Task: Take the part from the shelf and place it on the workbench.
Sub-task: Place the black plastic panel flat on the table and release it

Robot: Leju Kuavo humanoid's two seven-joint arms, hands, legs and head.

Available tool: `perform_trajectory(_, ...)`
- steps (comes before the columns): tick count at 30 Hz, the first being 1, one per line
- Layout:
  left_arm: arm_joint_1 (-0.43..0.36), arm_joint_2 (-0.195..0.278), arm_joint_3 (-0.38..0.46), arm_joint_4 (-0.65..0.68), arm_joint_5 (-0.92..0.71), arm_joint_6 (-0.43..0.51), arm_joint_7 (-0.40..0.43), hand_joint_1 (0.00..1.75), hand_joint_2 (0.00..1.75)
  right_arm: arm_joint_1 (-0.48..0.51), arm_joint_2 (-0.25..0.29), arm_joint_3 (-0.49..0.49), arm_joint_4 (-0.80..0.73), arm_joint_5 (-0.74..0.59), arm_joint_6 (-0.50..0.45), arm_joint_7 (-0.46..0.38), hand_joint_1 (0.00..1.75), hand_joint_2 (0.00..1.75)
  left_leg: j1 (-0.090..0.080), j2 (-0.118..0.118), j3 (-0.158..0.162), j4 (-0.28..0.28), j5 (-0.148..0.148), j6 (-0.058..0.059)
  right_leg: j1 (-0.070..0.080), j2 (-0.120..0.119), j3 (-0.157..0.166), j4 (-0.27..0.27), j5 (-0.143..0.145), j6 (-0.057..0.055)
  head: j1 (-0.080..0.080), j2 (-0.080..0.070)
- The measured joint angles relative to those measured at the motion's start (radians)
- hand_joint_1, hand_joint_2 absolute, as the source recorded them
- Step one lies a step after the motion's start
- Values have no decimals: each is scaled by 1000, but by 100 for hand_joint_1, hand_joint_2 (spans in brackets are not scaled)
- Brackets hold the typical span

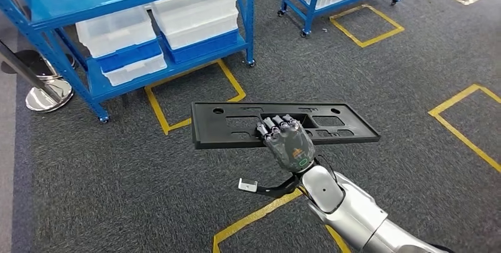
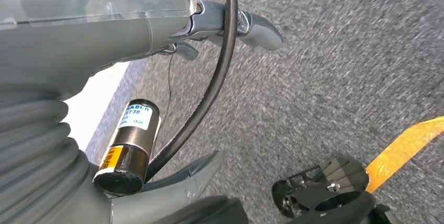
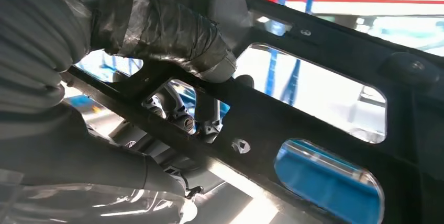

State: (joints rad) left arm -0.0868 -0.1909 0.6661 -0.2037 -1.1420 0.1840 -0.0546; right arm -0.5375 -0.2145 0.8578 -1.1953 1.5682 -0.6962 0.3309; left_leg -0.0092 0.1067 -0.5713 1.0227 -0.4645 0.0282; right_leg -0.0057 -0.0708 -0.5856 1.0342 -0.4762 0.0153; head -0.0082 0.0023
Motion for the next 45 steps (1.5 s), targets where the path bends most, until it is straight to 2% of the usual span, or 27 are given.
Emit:
perform_trajectory(2,0,0,0,0,0,1,0,0,175,1,0,-1,0,0,0,0,175,175,2,9,-1,4,-5,-9,-3,25,-6,-4,9,-12,0,0)
perform_trajectory(5,0,0,0,0,0,1,-1,0,175,-1,0,-1,0,0,0,1,175,175,11,-56,-33,83,-73,-26,-11,54,-13,-11,23,-29,0,0)
perform_trajectory(6,1,0,0,0,0,1,-1,0,175,-2,0,-1,0,0,0,4,175,175,13,-76,-54,135,-104,-29,-11,63,-16,-11,26,-31,0,0)
perform_trajectory(8,4,1,0,0,-2,1,-1,0,175,-3,0,1,0,0,0,22,175,175,15,-93,-99,246,-150,-33,-11,84,-23,-10,31,-31,0,0)
perform_trajectory(9,5,1,0,0,-3,1,-1,0,175,-7,-2,6,1,0,0,39,175,175,16,-97,-113,281,-157,-35,-11,97,-26,-9,33,-30,0,0)
perform_trajectory(10,6,1,0,0,-4,1,-1,0,175,-13,-5,14,1,0,0,60,175,175,17,-99,-111,282,-145,-35,-12,112,-29,-7,36,-29,0,0)
perform_trajectory(11,6,1,0,0,-7,1,-1,0,175,-24,-9,24,1,0,0,81,175,175,18,-103,-89,241,-114,-34,-13,127,-30,-6,38,-27,0,0)
perform_trajectory(13,7,1,0,0,-11,0,0,0,175,-54,-17,50,1,0,0,127,175,175,22,-142,-21,103,-46,-28,-14,155,-34,-2,41,-20,0,0)
perform_trajectory(15,6,2,0,0,-15,-1,2,0,175,-96,-25,83,2,0,0,181,175,175,23,-180,17,15,-22,-24,-17,181,-45,1,49,-8,0,0)
perform_trajectory(16,4,2,0,0,-17,-2,3,0,175,-119,-30,106,3,0,0,212,175,175,22,-183,19,6,-25,-21,-19,193,-52,0,54,1,0,0)
perform_trajectory(18,0,1,0,0,-20,-3,5,0,175,-162,-47,161,8,0,0,271,175,175,21,-159,20,-5,-16,-10,-23,206,-61,-5,63,18,0,0)
perform_trajectory(20,-2,0,0,0,-22,-6,6,0,175,-207,-65,222,15,0,0,320,175,175,23,-132,21,-20,-3,6,-19,158,-83,32,37,23,3,0)
perform_trajectory(22,-1,-1,0,0,-23,-8,6,0,175,-251,-72,277,22,0,0,350,175,175,19,-103,16,-24,3,16,-16,96,-135,148,-28,24,5,0)
perform_trajectory(24,0,-1,0,0,-24,-9,6,0,175,-283,-77,322,29,0,0,361,175,175,15,-74,12,-21,3,18,-17,79,-180,261,-71,28,5,0)
perform_trajectory(25,-1,-1,0,0,-25,-10,6,0,175,-295,-82,343,33,0,0,362,175,175,14,-61,10,-19,2,18,-18,75,-180,272,-68,29,5,0)
perform_trajectory(26,-1,-1,0,0,-25,-10,6,0,175,-306,-87,361,37,0,0,363,175,175,14,-49,9,-16,1,17,-18,71,-158,241,-47,29,6,0)
perform_trajectory(29,-4,-3,0,0,-29,-12,6,0,175,-339,-96,399,47,0,0,365,175,175,9,-18,7,-4,-8,9,-8,24,-47,46,23,18,6,0)
perform_trajectory(31,-5,-4,0,0,-31,-12,6,0,175,-356,-99,415,52,0,0,366,175,175,4,0,7,0,-11,1,2,13,-28,2,27,7,5,0)
perform_trajectory(33,-7,-5,0,0,-31,-13,6,0,175,-364,-104,429,58,0,0,367,175,175,4,9,8,1,-15,-8,0,34,-31,-2,33,-4,5,0)
perform_trajectory(35,-8,-6,0,0,-31,-13,6,0,175,-369,-109,438,64,0,0,367,175,175,9,-30,-5,33,-44,-20,-6,52,-32,-9,41,-17,5,0)
perform_trajectory(37,-6,-6,0,0,-31,-13,6,0,175,-375,-110,445,67,0,0,367,175,175,14,-85,-52,145,-111,-28,-10,72,-37,-12,48,-27,5,0)
perform_trajectory(39,-3,-6,0,0,-31,-13,6,0,175,-377,-109,452,70,0,0,367,175,175,16,-99,-109,270,-160,-32,-10,97,-44,-11,51,-28,5,0)
perform_trajectory(40,-2,-6,0,0,-31,-13,6,0,175,-377,-109,455,71,0,0,367,175,175,16,-100,-119,290,-156,-32,-9,110,-46,-9,53,-28,5,0)
perform_trajectory(41,-2,-6,0,0,-31,-13,6,0,175,-377,-109,459,73,0,0,367,175,175,17,-102,-110,270,-132,-30,-9,124,-46,-8,53,-27,5,0)
perform_trajectory(42,-2,-6,0,0,-31,-13,6,0,175,-377,-109,462,75,0,0,367,175,175,18,-108,-84,215,-94,-28,-9,137,-46,-6,53,-26,5,0)
perform_trajectory(43,-2,-5,0,0,-31,-13,6,0,175,-378,-109,465,76,0,0,367,175,175,19,-130,-51,143,-57,-24,-11,150,-46,-5,54,-25,5,0)
perform_trajectory(45,-2,-5,0,0,-31,-13,6,0,175,-383,-109,472,79,0,0,367,175,175,23,-180,-6,36,-17,-18,-12,173,-55,0,58,-15,5,0)
